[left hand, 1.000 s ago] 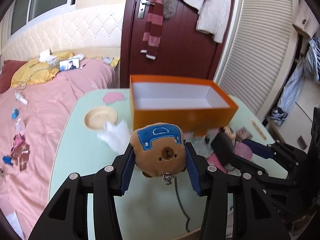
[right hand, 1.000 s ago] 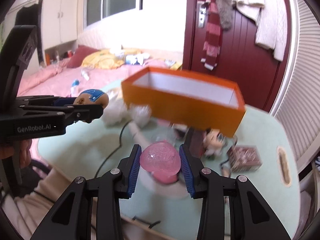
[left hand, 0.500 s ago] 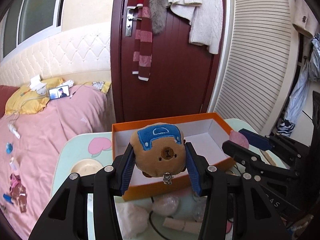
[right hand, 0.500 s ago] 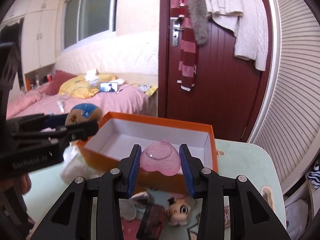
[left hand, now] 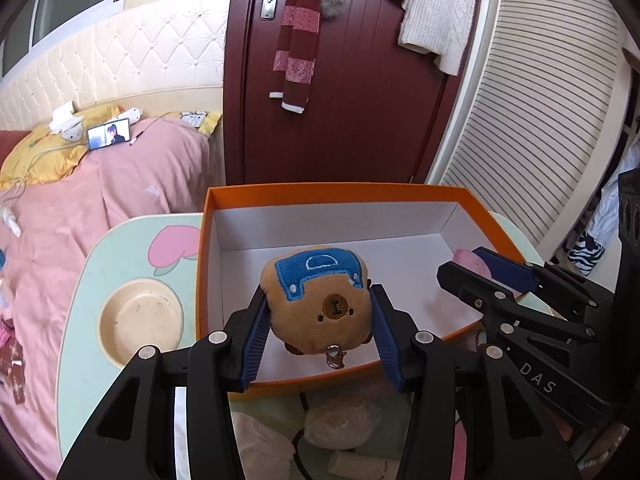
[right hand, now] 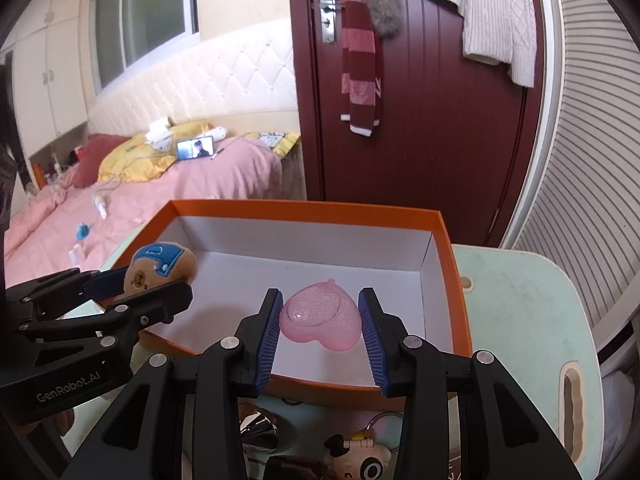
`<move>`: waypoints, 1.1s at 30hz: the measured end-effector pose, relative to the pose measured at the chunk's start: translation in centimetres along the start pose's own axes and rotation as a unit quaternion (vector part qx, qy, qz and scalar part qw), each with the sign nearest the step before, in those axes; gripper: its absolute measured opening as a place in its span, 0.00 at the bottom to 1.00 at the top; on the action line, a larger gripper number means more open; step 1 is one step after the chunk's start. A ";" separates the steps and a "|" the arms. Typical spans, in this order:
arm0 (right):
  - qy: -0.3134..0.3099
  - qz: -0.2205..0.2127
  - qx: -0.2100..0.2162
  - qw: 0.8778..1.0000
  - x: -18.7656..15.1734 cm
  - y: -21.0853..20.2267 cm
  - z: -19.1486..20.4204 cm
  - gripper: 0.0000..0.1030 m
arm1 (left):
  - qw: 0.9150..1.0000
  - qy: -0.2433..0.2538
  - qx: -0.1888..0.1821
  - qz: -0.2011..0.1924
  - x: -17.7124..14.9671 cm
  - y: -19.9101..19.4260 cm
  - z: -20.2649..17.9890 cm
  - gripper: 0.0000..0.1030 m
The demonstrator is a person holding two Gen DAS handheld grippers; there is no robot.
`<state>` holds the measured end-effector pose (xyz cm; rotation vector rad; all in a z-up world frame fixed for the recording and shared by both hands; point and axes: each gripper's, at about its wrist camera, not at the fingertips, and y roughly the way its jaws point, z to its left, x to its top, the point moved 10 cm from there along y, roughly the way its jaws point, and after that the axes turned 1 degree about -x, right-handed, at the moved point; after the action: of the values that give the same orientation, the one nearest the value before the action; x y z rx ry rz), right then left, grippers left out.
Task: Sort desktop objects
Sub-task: 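Lower the pink heart into the orange box with the right tool while the left tool drops the bear in, then grasp the white tissue on the table with the left tool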
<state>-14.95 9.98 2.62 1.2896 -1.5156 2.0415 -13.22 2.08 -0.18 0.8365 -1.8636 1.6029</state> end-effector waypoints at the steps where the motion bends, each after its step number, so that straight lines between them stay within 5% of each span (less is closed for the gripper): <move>1: 0.003 0.001 0.001 1.000 -0.1 0.1 -0.1 0.37 | 1.000 0.004 0.002 0.000 0.0 0.0 -0.1 0.48; 12: 0.003 0.000 0.001 1.000 -0.4 0.2 -0.2 0.38 | 1.000 -0.002 0.003 -0.005 0.2 -0.1 0.0 0.52; 14: 0.002 -0.003 -0.004 1.000 -0.4 0.1 -0.2 0.47 | 1.000 -0.001 0.006 -0.007 0.1 -0.2 -0.1 0.54; 15: 0.002 -0.008 -0.006 1.000 -0.3 -0.2 -0.2 0.59 | 1.000 0.001 0.011 -0.007 0.2 -0.4 -0.1 0.57; 20: 0.010 -0.037 -0.017 0.999 0.8 -1.6 -0.9 0.64 | 0.999 0.016 0.034 -0.031 1.0 -2.1 0.0 0.79; 23: 0.019 -0.045 -0.012 0.999 1.2 -2.4 -1.2 0.67 | 0.997 0.024 0.037 -0.058 1.8 -3.8 -0.2 0.79; 33: 0.022 -0.075 -0.004 0.997 1.4 -6.4 -0.7 0.76 | 0.997 0.005 0.047 -0.057 0.4 -8.1 2.1 0.79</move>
<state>-11.78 12.78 7.63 1.3032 -1.3639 1.9546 -7.42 -0.82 5.06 0.9557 -1.7119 1.6301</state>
